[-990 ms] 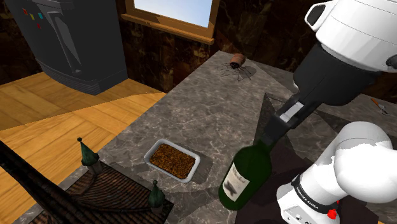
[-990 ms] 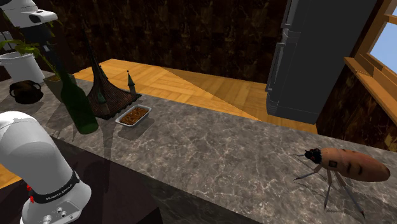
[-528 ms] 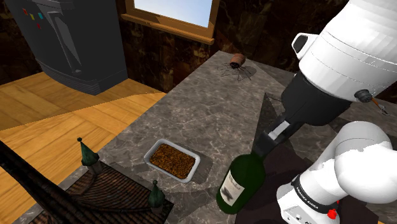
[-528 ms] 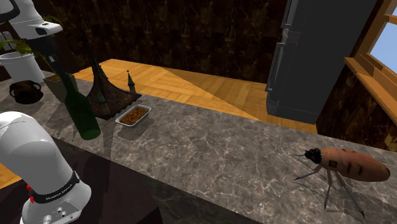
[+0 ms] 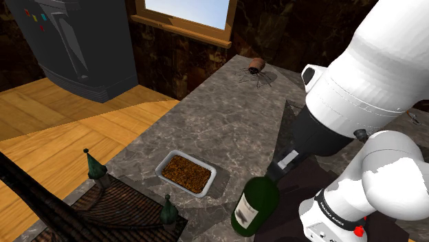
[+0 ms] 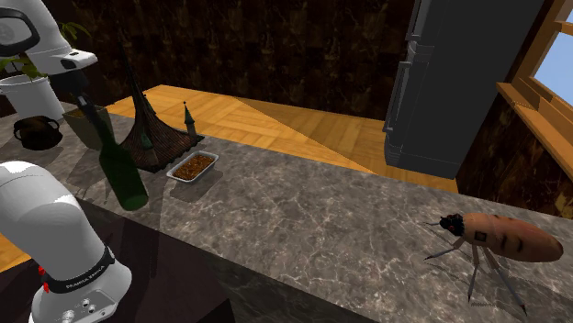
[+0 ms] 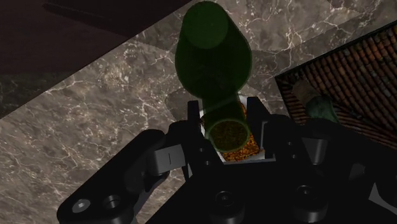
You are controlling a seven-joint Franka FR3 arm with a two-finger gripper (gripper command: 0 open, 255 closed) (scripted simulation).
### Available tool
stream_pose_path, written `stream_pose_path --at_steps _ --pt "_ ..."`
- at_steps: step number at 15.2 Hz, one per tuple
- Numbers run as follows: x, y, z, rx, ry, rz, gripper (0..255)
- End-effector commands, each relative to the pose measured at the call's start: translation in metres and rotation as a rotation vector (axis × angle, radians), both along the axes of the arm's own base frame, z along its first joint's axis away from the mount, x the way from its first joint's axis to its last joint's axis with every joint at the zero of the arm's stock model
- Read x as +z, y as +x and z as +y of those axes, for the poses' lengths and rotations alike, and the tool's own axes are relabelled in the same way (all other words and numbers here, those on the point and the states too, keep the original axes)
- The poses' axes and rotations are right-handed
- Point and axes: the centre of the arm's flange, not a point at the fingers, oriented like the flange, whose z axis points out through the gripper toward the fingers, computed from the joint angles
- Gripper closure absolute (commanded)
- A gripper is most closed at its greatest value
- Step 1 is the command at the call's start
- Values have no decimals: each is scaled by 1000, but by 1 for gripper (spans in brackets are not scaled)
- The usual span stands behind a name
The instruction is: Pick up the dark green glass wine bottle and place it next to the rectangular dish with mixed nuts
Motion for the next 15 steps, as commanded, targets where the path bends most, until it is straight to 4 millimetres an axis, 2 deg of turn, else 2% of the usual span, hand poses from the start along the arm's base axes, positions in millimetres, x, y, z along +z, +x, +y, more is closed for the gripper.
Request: stream_pose_path --at_steps 1,4,12,13,15 --pt "-11 1 -1 0 0 -1 255" --pt "-27 1 -1 0 0 -1 255" --pt "-27 1 -1 0 0 -1 255" --pt "-27 1 -1 0 0 -1 0" --pt "-27 1 -1 0 0 -1 0"
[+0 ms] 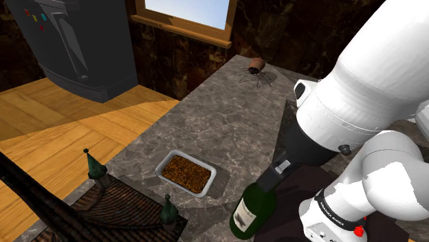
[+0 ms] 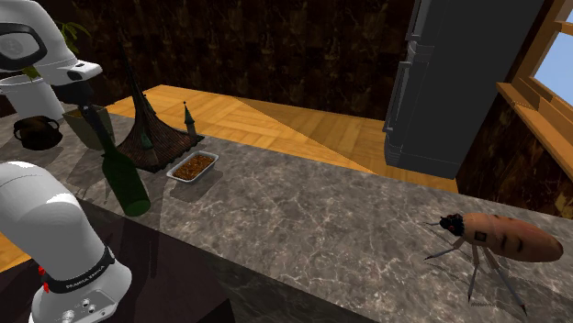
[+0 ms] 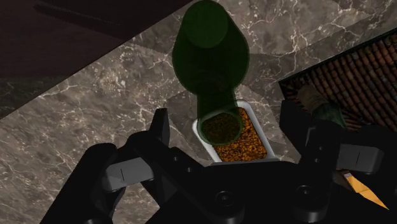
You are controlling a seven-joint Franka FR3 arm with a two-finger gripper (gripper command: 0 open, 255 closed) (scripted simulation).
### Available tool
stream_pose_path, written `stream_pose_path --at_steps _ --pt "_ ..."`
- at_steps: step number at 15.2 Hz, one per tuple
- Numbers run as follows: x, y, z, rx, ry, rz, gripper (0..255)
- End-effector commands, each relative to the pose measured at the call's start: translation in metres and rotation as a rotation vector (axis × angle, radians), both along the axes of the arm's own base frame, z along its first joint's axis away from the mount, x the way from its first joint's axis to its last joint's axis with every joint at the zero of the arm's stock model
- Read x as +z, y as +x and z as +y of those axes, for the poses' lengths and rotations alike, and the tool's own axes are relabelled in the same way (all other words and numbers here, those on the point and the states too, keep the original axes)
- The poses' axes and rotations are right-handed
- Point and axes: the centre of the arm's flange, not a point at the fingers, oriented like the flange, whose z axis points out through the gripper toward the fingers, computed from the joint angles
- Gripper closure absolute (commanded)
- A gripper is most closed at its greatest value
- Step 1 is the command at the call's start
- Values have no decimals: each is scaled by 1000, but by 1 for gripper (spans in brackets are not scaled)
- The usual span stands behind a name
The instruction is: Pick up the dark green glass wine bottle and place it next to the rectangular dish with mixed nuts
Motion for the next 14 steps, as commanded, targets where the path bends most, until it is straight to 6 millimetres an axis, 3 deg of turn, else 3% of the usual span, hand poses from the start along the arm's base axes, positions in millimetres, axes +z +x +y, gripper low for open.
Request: stream_pose_path --at_steps 1,3,7,14 --pt "0 0 0 0 0 0 0" --pt "0 0 0 0 0 0 0" --pt "49 -6 2 0 0 0 0" --pt "49 -6 2 0 0 0 0"
